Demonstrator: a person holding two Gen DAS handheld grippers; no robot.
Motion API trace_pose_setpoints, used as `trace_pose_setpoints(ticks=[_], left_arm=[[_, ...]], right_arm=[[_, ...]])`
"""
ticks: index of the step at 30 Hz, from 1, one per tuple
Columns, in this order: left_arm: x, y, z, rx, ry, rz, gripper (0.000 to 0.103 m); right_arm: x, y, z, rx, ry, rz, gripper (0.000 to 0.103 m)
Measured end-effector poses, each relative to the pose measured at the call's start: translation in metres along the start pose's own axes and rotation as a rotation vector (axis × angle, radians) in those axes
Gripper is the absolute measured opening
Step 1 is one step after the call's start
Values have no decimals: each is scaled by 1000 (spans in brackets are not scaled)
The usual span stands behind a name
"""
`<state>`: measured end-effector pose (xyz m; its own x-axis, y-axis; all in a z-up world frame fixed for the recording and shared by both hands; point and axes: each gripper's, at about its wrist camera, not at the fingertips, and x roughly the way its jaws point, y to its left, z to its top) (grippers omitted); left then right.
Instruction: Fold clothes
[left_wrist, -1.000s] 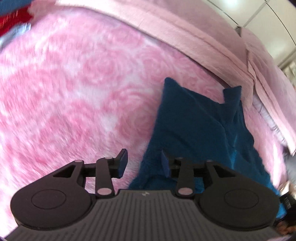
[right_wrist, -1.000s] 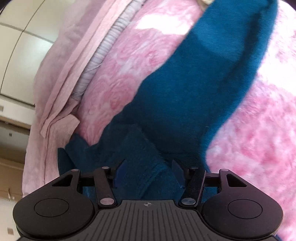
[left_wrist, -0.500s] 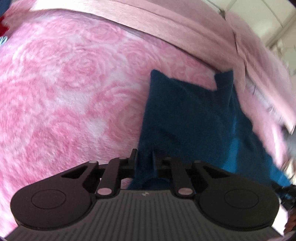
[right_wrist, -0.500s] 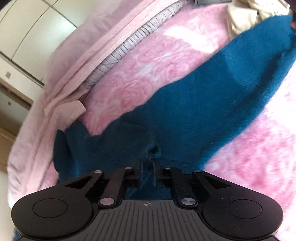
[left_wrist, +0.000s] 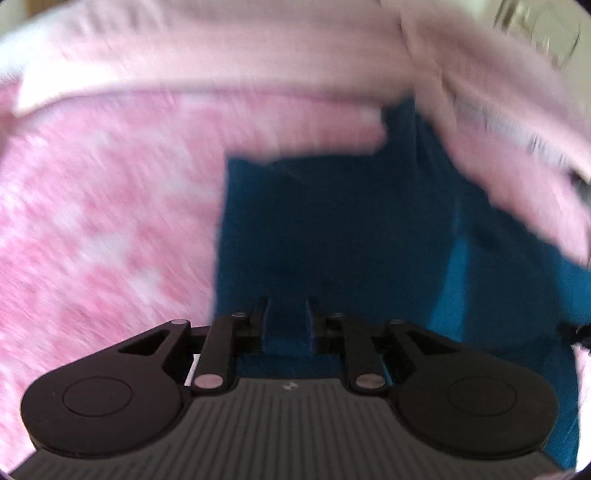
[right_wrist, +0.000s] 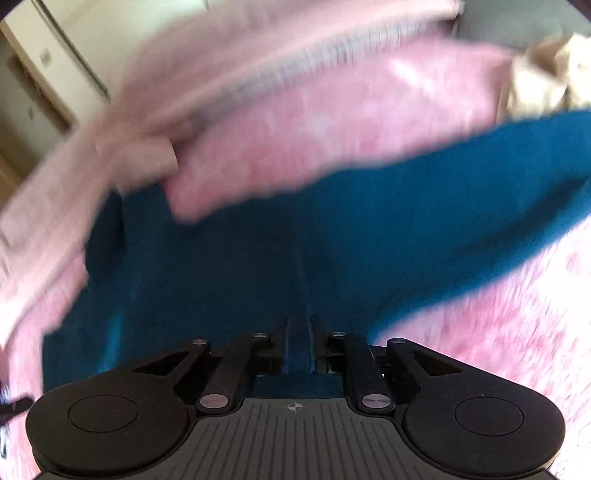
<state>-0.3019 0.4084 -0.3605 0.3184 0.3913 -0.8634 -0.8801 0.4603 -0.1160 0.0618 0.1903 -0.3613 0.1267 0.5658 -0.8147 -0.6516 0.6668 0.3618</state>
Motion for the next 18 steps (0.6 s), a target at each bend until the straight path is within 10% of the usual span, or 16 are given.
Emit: trace_pose_setpoints(ticks=[5, 7, 8, 18], left_arm=[[2, -11, 1, -48, 28, -27, 16], [-3, -14, 2, -75, 21, -45, 16], [-5, -16, 3, -89, 18, -53, 16], [-12, -17, 9, -292, 37, -143, 16]], right_arm=[[-19, -46, 10, 175, -42, 75, 16], [-31, -82, 15, 289, -99, 67, 62], [-37, -103, 16, 357, -131, 50, 66], [-56, -264, 27, 864, -395, 41, 65]])
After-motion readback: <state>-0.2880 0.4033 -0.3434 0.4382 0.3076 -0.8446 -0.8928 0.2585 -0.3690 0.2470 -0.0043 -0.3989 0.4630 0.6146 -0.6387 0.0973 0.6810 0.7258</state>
